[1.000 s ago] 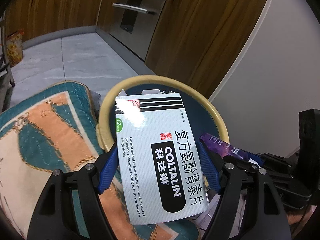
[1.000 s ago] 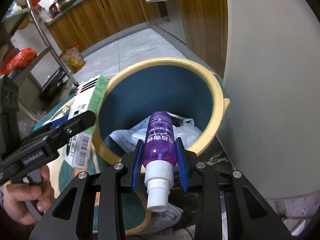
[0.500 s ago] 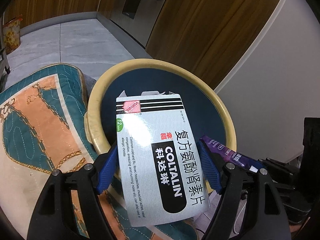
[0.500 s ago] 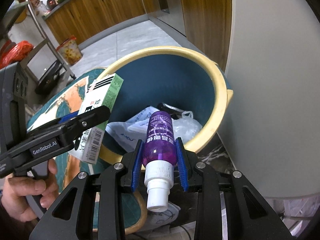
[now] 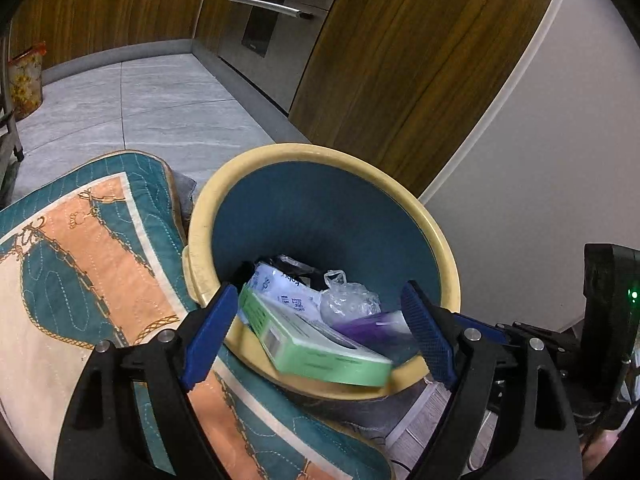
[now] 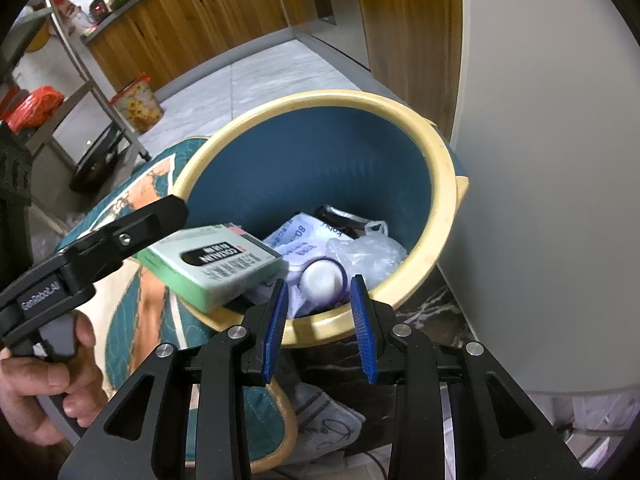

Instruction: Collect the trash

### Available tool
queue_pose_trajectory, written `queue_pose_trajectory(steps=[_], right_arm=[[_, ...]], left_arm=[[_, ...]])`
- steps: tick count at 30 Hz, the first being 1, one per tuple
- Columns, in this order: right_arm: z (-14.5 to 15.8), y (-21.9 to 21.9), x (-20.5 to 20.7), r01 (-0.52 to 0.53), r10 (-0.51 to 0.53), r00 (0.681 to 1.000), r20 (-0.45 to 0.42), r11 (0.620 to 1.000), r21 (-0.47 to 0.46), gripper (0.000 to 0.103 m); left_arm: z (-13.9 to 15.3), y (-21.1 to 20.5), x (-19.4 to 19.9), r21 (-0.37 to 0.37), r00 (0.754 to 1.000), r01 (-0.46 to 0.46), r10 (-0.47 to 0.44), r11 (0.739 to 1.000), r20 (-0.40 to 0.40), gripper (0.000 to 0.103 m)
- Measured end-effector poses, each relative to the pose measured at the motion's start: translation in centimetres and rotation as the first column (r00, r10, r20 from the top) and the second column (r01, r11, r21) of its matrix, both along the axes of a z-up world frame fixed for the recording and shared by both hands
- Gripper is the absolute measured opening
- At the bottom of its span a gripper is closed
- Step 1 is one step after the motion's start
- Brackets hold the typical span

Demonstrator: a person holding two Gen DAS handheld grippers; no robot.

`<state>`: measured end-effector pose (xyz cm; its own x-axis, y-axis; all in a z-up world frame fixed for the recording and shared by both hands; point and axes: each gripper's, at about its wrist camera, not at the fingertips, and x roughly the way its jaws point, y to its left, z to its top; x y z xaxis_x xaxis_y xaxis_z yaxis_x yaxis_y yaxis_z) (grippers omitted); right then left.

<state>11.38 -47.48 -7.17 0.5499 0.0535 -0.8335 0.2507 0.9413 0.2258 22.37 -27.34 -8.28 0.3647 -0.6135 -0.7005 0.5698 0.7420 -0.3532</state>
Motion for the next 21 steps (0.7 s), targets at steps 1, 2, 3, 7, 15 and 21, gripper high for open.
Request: queue_pose_trajectory(steps=[1, 2, 3, 7, 15, 21], right_arm=[[0.0, 0.0, 0.0, 0.003, -0.003, 1.000, 0.001, 1.000, 0.002, 0.034], [0.1, -0.1, 0.0, 0.006, -0.006, 1.000, 0.003, 1.000, 0.005, 0.034], [0.2, -0.1, 0.0, 0.009, -0.009, 1.000, 0.009, 1.000, 0.008, 0.034], [0.8, -0.1, -0.3, 0.019, -0.019, 0.999, 0.030, 1.000, 0.012, 0.041], [1.9, -0.6, -1.5, 0.038, -0.039, 0.997, 0.062, 0.999, 0.017, 0.045], [3.3, -0.2, -3.8, 0.040, -0.041, 0.992, 0.120, 0.999, 0.016, 0.061]], left_arm=[[0.1, 0.2, 0.0, -0.001, 1.000, -0.003, 0.003, 1.000, 0.000, 0.082], [0.1, 0.4, -0.1, -0.003, 1.000, -0.007, 0.007, 1.000, -0.001, 0.082], [0.2, 0.6, -0.1, -0.004, 1.000, -0.010, 0.010, 1.000, 0.000, 0.082], [0.5, 1.1, -0.8, 0.007, 1.000, -0.016, 0.016, 1.000, 0.015, 0.082], [1.0, 2.2, -2.6, 0.054, 0.998, -0.021, 0.018, 0.998, 0.057, 0.090], [2.1, 3.0, -4.6, 0.091, 0.993, -0.027, 0.016, 0.996, 0.115, 0.097]])
